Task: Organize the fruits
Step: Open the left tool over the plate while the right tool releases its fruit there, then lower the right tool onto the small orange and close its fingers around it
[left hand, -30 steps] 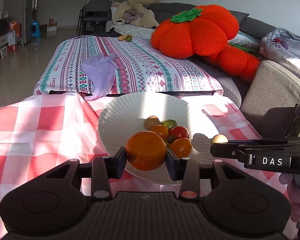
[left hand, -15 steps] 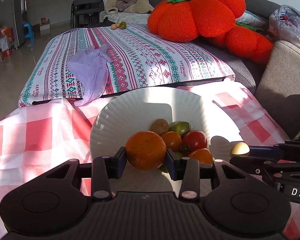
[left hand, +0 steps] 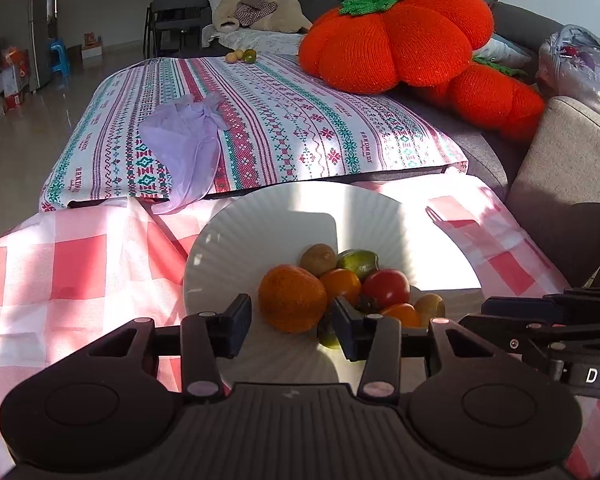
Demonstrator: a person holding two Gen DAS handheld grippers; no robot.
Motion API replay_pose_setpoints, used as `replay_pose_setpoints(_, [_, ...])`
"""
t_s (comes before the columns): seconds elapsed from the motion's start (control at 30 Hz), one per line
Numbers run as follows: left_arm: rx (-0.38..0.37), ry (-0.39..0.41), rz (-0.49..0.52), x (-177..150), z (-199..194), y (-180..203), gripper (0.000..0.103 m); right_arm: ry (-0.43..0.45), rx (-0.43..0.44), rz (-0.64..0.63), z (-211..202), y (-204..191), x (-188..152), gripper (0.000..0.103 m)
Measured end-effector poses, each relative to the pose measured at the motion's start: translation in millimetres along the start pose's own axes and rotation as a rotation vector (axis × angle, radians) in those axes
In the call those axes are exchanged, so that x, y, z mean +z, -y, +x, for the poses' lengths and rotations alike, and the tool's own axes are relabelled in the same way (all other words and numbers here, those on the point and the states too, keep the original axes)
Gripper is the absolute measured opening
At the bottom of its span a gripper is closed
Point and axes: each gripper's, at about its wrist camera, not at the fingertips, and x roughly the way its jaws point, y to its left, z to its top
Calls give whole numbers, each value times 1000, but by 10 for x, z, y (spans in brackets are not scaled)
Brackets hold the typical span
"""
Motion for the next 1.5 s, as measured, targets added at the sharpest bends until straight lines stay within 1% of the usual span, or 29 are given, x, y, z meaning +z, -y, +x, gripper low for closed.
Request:
replay_pose_setpoints(0.03, [-4, 7, 2, -4, -42, 7, 61, -1, 6, 11, -10, 11, 7, 34])
replay_pose_setpoints(0.1, [-11, 19, 3, -14, -129, 17, 64, 2, 12, 24, -38, 24, 23, 36])
replay_pose_setpoints(0.17, [-15, 34, 6, -32, -228, 25, 67, 11, 16, 32, -79, 34, 34, 41])
replay_pose_setpoints(0.27, [-19, 33, 17, -66, -357, 25, 69, 18, 27, 45, -136, 52, 54, 46])
replay_pose_setpoints(0.37, [-17, 37, 21, -137, -490, 6, 72, 17, 39, 58, -166, 67, 51, 48])
replay_pose_setpoints(0.43, [-15, 42, 24, -204, -586, -16, 76, 11, 40, 59, -172, 62, 42, 48])
replay_pose_setpoints(0.5, [-12, 41, 23, -274, -663, -44, 78, 5, 43, 53, -183, 48, 28, 50])
replay_pose_setpoints(0.6, [-9, 36, 13, -373, -761, -94, 81, 1, 47, 38, -199, 6, 6, 55])
replay_pose_setpoints(0.7, [-2, 33, 1, -472, -845, -154, 85, -10, 53, 22, -198, -46, -19, 58])
replay_pose_setpoints(0.77, [6, 34, -4, -542, -901, -186, 85, -15, 55, 11, -193, -81, -37, 62])
replay_pose_setpoints(0.83, [16, 31, -5, -616, -946, -216, 90, -23, 59, -4, -189, -124, -63, 65])
replay_pose_setpoints(0.97, [38, 24, -6, -749, -1009, -274, 94, -29, 65, -24, -186, -193, -104, 68])
replay_pose_setpoints(1.0, [42, 21, -8, -769, -1011, -283, 97, -32, 65, -27, -182, -209, -115, 69])
replay_pose_setpoints(1.07, [52, 13, -11, -818, -1017, -298, 101, -38, 67, -30, -174, -247, -147, 74])
replay_pose_setpoints(1.1, [58, 15, -10, -855, -1025, -305, 103, -40, 69, -31, -169, -265, -162, 75])
replay_pose_setpoints(1.17, [79, 34, -9, -954, -1041, -325, 103, -45, 71, -36, -167, -318, -213, 81])
replay_pose_setpoints(1.27, [108, 31, -24, -1037, -1010, -368, 103, -43, 72, -43, -168, -400, -327, 90])
replay_pose_setpoints(1.37, [140, 44, -38, -1102, -985, -396, 103, -51, 86, -69, -145, -488, -408, 91])
replay_pose_setpoints(1.5, [163, 42, -34, -1144, -938, -401, 103, -23, 104, -123, -94, -602, -495, 95])
